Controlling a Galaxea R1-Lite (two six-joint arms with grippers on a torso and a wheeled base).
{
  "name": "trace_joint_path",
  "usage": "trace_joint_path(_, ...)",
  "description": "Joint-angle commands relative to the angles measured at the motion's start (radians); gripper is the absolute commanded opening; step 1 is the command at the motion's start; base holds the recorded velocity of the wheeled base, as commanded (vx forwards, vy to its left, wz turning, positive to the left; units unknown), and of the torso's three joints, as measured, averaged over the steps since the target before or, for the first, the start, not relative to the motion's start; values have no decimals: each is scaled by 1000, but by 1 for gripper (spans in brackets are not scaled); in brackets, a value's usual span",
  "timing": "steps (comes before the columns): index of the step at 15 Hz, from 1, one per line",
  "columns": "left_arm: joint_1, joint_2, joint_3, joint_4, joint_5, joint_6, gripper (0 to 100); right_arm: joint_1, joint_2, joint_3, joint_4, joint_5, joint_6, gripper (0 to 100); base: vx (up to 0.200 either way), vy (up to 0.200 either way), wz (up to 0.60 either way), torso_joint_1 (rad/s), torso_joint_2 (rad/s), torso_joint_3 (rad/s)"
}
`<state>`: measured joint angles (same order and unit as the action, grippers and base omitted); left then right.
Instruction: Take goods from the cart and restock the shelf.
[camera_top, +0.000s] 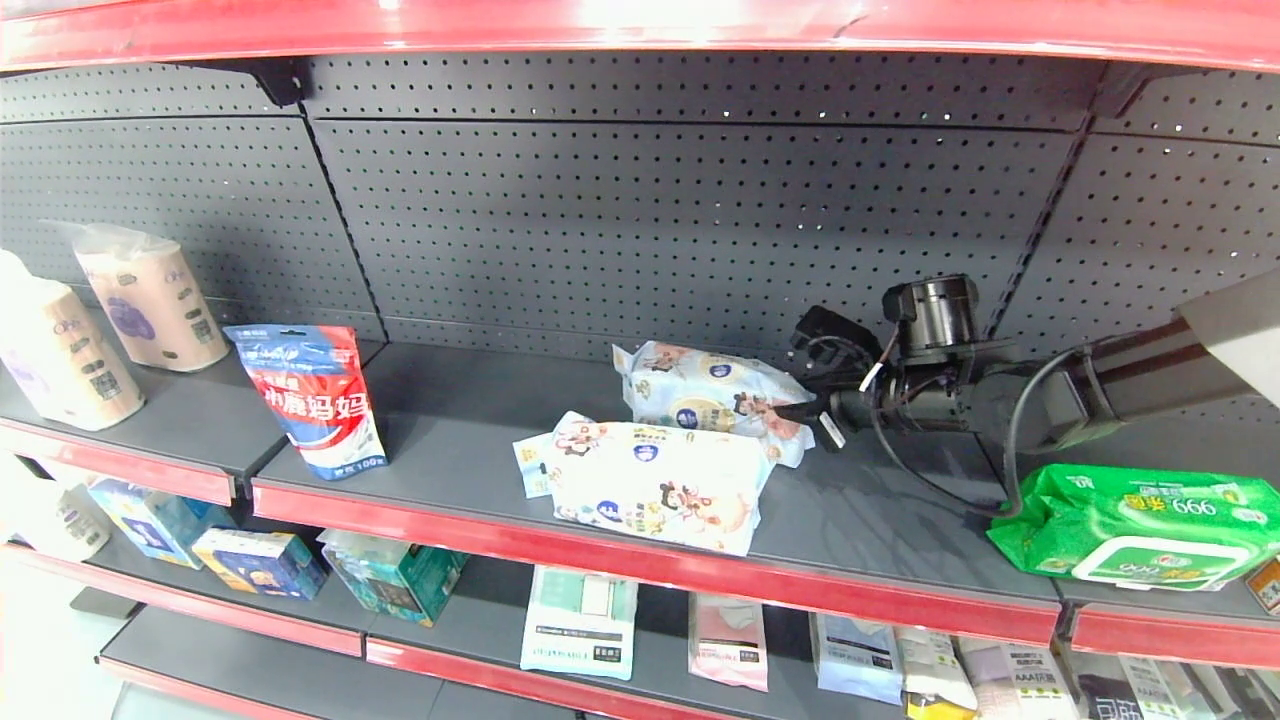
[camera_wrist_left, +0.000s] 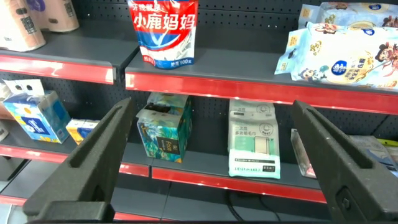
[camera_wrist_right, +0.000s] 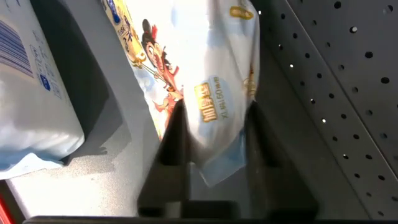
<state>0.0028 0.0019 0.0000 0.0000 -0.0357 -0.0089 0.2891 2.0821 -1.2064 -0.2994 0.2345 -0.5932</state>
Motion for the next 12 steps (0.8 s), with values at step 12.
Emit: trace_joint_path(12, 0, 0, 0, 0, 0, 0, 100, 39, 41, -39, 0, 89, -2, 0, 0, 0, 0, 0, 0, 0)
